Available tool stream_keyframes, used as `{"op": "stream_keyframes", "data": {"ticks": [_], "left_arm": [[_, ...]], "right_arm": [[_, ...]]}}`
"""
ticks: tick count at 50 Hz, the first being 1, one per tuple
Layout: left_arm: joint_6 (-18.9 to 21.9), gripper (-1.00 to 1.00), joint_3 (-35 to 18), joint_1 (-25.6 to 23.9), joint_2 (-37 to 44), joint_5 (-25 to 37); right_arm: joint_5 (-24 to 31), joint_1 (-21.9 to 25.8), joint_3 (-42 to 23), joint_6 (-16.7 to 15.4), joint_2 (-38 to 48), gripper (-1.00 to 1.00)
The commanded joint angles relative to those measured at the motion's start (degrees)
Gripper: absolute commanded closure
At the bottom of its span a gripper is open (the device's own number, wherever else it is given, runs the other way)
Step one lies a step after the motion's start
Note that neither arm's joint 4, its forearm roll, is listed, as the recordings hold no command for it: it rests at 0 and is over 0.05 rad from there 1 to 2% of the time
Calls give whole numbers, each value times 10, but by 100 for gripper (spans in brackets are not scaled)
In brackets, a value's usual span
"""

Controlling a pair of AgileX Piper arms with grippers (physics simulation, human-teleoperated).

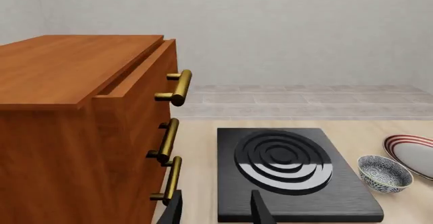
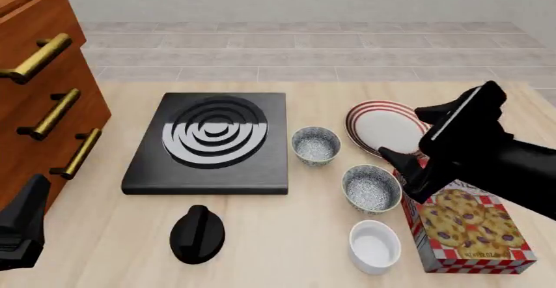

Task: Pick the akita bowl from table center and place it on the plate.

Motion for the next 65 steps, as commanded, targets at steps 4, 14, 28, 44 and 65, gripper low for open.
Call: {"op": "stream_keyframes", "data": {"ticks": [4, 14, 28, 44, 65], "left_arm": [[0, -100, 0, 0, 0, 0], [0, -100, 0, 0, 0, 0], [0, -100, 0, 0, 0, 0], [0, -100, 0, 0, 0, 0], [0, -100, 0, 0, 0, 0]], "right_arm": [[-11, 28, -71, -66, 123, -100], [-15, 58, -106, -80, 179, -100], [-34, 71, -126, -109, 256, -100], [-36, 64, -147, -132, 310, -100], [-44, 55, -181, -175, 382, -100]]}}
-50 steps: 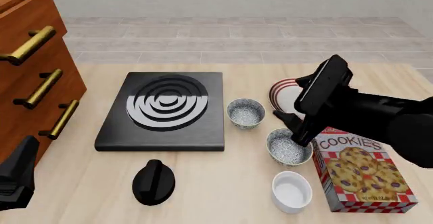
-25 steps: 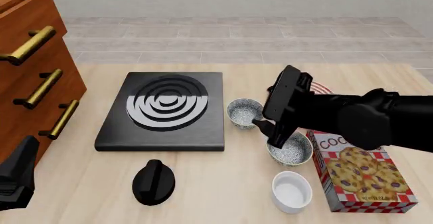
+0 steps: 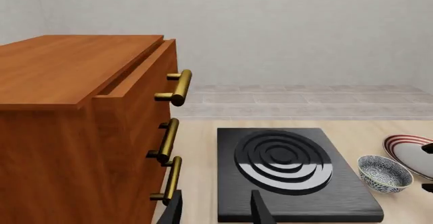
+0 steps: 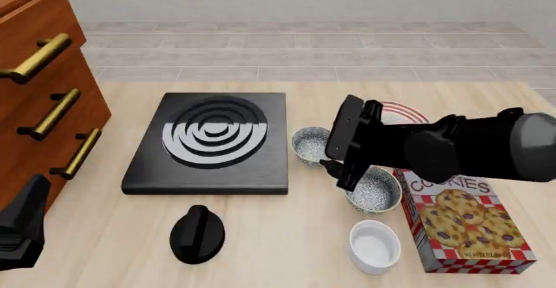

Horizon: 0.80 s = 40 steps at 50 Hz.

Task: Pick the akita bowl from table center and place it on the plate.

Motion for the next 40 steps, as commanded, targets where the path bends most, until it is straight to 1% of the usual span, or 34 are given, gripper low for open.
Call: {"op": "stream_keyframes", "data": {"ticks": [1, 10, 17, 19, 24, 26, 27, 30, 32, 35, 36, 39, 40], "left_arm": [[0, -100, 0, 0, 0, 0], [0, -100, 0, 0, 0, 0], [0, -100, 0, 0, 0, 0], [0, -100, 0, 0, 0, 0], [0, -100, 0, 0, 0, 0], [0, -100, 0, 0, 0, 0], [0, -100, 0, 0, 0, 0], [0, -100, 0, 0, 0, 0], [0, -100, 0, 0, 0, 0], [0, -100, 0, 0, 0, 0], [0, -100, 0, 0, 0, 0], [0, -100, 0, 0, 0, 0], [0, -100, 0, 0, 0, 0]], "right_arm": [[5, -2, -22, -23, 36, -100], [14, 1, -30, -33, 56, -100], [5, -2, -30, -44, 70, -100], [1, -2, -26, -53, 74, -100], [-1, -1, -29, -54, 81, -100], [-6, -5, -28, -60, 86, -100], [-6, 0, -27, -64, 90, -100], [-6, -5, -32, -67, 92, -100], [-20, -2, -27, -87, 92, -100], [-23, -5, -29, -92, 91, -100], [-27, -3, -26, -100, 93, -100], [-27, -3, -26, -100, 93, -100], [-41, -10, -22, -120, 100, -100]]}}
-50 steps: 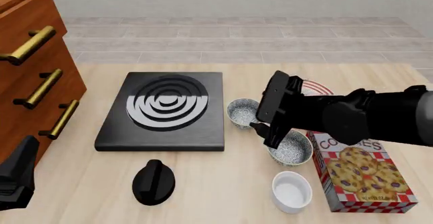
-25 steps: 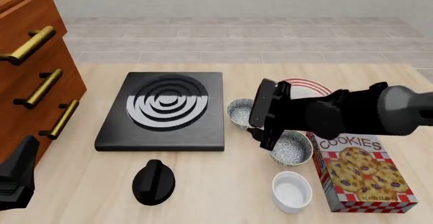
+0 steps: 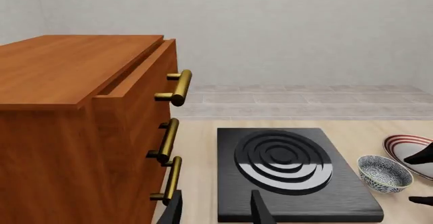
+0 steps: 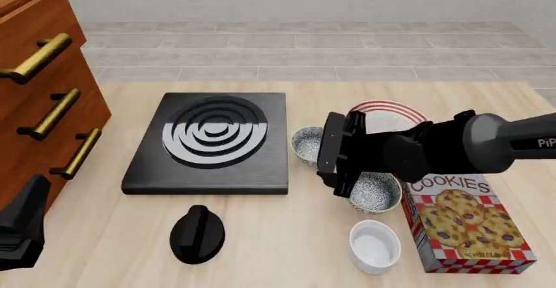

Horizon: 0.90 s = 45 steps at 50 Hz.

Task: Pick the akita bowl from table center and place it on the plate.

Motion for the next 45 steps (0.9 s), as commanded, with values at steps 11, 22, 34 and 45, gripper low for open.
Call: {"op": "stream_keyframes", "data": {"ticks": [11, 22, 34, 45], "left_arm": [[0, -100, 0, 0, 0, 0], [0, -100, 0, 0, 0, 0], [0, -100, 0, 0, 0, 0], [0, -100, 0, 0, 0, 0]], "right_arm": [[-45, -6, -3, -62, 26, -100], [-101, 5, 2, -48, 38, -100], [-110, 8, -4, -46, 48, -100], [-125, 6, -8, -41, 69, -100]]}}
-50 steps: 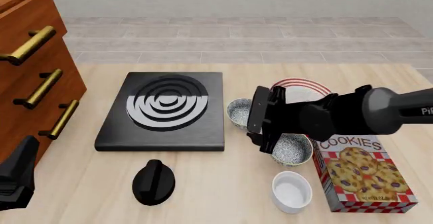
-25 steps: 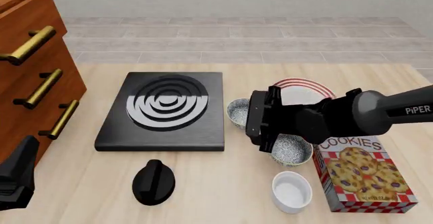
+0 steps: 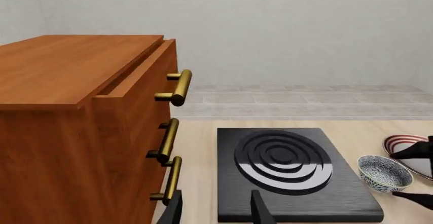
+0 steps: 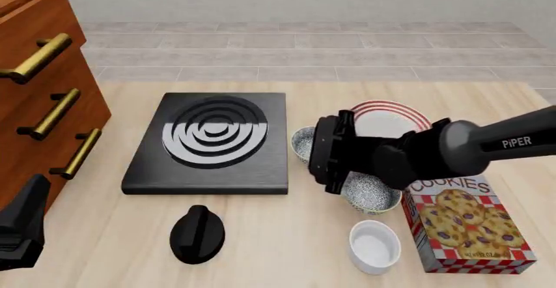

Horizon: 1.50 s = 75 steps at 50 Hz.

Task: Pick the akita bowl from table center and place it on the plate.

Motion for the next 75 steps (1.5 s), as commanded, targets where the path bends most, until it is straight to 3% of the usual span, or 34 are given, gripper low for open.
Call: {"op": "stream_keyframes", "data": {"ticks": [1, 39, 40, 63, 73, 74, 75], "left_arm": [[0, -100, 0, 0, 0, 0], [0, -100, 0, 0, 0, 0], [0, -100, 0, 0, 0, 0], [0, -100, 0, 0, 0, 0], [0, -100, 0, 0, 0, 0], [0, -100, 0, 0, 0, 0], [0, -100, 0, 0, 0, 0]], "right_arm": [[-17, -1, -4, 5, 19, -100], [-2, 9, -30, 44, 60, -100], [-5, 8, -29, 43, 59, 100], [-30, 16, -18, 32, 35, 100], [-24, 21, -24, 71, 3, 100], [-4, 17, -38, 96, -2, 100], [-7, 22, -34, 96, -9, 100]]}}
